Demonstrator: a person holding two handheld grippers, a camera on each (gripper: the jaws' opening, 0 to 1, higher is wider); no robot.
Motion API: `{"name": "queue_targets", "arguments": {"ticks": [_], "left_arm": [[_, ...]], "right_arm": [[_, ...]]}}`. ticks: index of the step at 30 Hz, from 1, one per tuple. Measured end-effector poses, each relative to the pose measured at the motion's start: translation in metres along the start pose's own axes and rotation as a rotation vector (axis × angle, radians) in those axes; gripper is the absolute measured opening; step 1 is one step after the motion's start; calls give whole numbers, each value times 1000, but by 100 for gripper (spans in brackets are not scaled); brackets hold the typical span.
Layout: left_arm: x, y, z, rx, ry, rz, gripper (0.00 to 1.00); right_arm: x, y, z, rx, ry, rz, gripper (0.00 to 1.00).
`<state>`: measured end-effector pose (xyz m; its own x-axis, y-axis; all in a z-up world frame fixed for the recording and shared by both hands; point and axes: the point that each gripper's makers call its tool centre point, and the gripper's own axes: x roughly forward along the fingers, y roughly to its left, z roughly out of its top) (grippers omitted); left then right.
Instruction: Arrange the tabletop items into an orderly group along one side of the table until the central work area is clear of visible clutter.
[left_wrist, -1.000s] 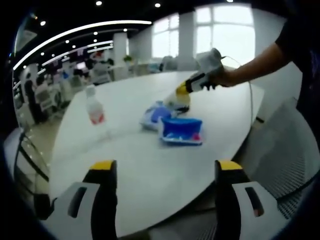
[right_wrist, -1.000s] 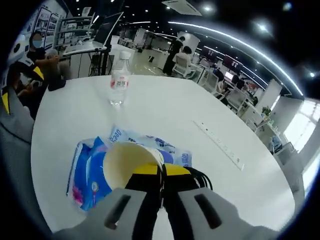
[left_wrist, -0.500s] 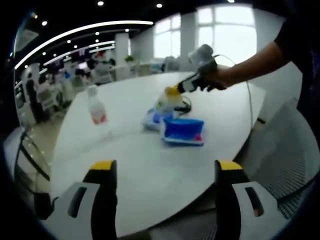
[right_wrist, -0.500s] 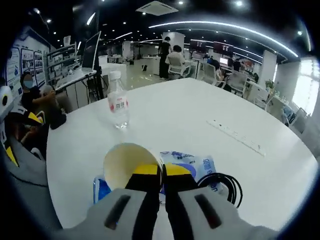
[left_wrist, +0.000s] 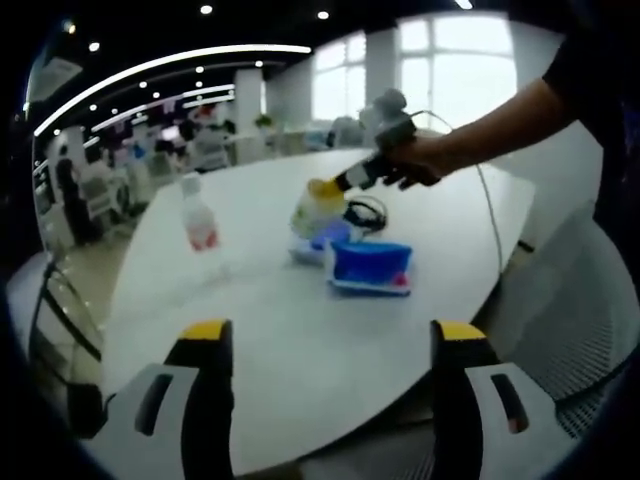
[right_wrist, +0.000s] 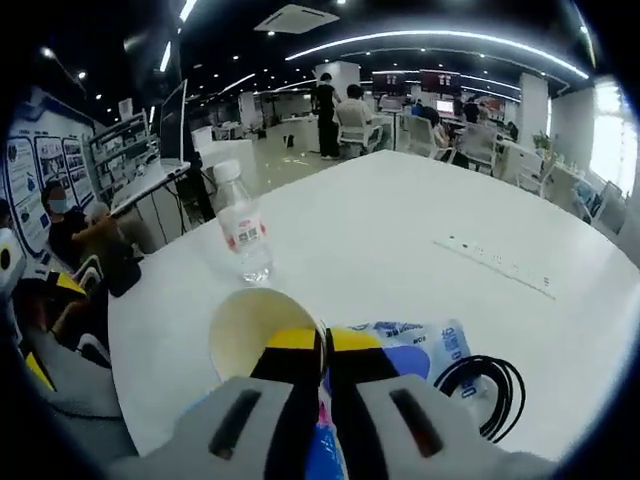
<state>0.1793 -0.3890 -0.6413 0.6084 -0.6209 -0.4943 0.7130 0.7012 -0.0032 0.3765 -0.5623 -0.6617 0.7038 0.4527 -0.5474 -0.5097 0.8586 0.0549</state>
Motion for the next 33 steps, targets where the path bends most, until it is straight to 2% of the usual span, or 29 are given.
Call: {"name": "queue_targets", "arguments": {"ticks": [13,24,33], "left_arm": [[-1,1,1,-4,-5,7,77],[-2,3,1,-10,-10,11,77],[-1,5,0,-16,-12,18,77]], "right_arm": [[22,-2,10,129,3,-11,2],[39,20,29,108,-11,18,2],[62,16,44,155,-2,6,2]]}}
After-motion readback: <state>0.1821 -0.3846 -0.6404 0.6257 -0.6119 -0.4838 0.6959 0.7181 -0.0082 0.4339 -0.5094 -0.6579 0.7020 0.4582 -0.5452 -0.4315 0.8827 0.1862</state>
